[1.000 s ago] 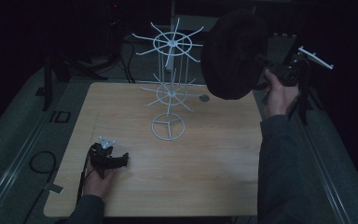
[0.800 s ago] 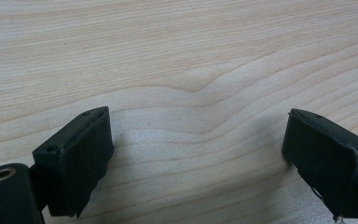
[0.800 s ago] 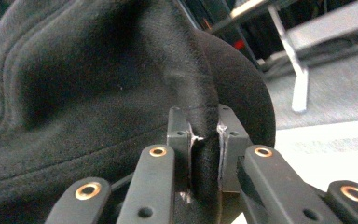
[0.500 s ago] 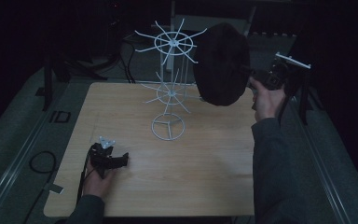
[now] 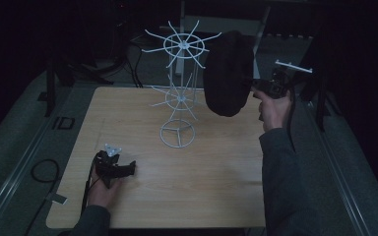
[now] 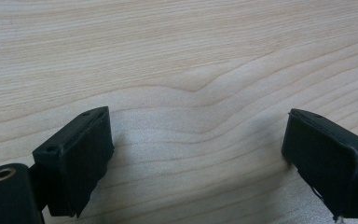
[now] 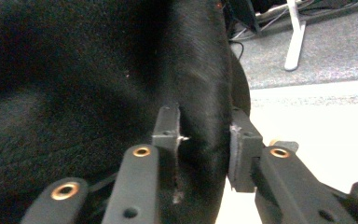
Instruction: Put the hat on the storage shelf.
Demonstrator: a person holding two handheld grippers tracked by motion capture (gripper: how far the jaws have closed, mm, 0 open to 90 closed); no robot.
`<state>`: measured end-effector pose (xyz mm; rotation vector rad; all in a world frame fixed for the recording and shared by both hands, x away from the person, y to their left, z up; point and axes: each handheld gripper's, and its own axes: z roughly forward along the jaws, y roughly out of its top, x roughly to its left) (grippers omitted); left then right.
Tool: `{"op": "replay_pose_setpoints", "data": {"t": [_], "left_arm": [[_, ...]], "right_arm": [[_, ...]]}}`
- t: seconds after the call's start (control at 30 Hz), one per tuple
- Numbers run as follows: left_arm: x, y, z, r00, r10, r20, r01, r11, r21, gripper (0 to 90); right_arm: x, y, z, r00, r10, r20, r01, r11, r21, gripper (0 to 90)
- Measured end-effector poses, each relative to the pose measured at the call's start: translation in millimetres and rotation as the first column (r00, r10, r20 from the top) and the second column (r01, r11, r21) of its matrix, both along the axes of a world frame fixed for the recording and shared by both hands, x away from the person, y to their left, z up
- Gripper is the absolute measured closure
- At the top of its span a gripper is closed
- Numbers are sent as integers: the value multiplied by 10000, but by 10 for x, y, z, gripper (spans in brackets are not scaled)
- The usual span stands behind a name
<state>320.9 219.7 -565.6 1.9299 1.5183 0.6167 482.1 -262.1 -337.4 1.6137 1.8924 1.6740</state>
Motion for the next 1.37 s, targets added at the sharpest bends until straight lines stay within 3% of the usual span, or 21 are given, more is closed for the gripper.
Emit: {"op": "replay_pose_setpoints", "data": {"t": [0.2,0.47,0.67,0.9,1.2,1.37], "left_arm": [[0,-1,-1,10000,0,6,0,10000,1,92],[-1,-3,0,10000,5,-8,-5,10000,-7,92],[-2,-4,0,10000,7,-13,-7,10000,-13,92],[-2,-5,0,10000,7,-15,-7,10000,-20,91],[-2,-5,0,10000,7,-21,-7,10000,-31,92],[-2,-5,0,10000,6,-22,-6,10000,-30,91]], "right_arm": [[-19,58,-30,9992,408,-4,-408,9982,-433,663],[-49,27,-37,9990,443,47,-437,9958,-804,666],[-60,-14,-136,9990,442,-88,-449,9933,-1062,703],[-72,11,-277,9980,368,-506,-465,9773,-2066,894],[-101,62,-431,9955,400,-859,-618,9614,-2680,900],[-120,54,-513,9948,375,-942,-620,9604,-2717,900]]}}
